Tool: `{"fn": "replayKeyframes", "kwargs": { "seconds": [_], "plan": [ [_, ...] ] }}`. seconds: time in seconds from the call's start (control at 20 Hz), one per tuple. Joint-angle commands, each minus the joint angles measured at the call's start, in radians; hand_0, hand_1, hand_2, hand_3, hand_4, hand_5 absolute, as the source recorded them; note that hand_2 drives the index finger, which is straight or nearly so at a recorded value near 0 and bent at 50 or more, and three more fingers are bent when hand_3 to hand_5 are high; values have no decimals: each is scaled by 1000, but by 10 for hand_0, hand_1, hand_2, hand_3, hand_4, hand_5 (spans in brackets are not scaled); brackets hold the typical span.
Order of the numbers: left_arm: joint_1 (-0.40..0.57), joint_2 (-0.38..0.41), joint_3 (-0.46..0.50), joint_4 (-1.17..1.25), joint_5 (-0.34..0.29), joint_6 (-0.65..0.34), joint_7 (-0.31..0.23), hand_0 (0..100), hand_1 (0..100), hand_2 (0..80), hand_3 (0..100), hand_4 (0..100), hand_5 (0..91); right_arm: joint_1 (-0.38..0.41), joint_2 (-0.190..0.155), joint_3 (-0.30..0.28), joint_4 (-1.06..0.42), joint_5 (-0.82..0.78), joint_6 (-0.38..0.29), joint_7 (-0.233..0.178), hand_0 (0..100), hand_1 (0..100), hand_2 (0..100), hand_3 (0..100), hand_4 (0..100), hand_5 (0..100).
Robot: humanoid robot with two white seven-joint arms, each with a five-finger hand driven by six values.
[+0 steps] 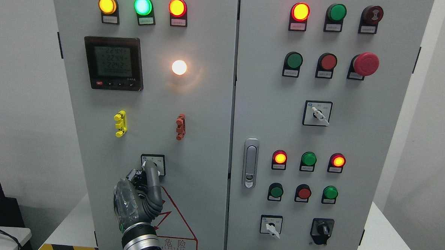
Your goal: Turn on light switch 1
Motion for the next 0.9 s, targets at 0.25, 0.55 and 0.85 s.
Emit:
{"fn": "replayKeyframes", "kwargs": {
  "seconds": [0.25,0.55,0.85],
  "plan": [
    [11,-4,11,-10,-1,-9,1,69,222,621,829,846,764,0,0,0,1,-17,0,0,120,389,0,0,0,0],
    [33,-7,12,-32,-1,-18,-1,7,248,621,834,849,767,0,0,0,-1,-18,0,1,120,389,0,0,0,0],
    [86,-7,38,-68,-1,-70,-5,2,255,635,849,856,773,0,0,0,-1,-18,0,1,120,389,0,0,0,0]
  ]
}}
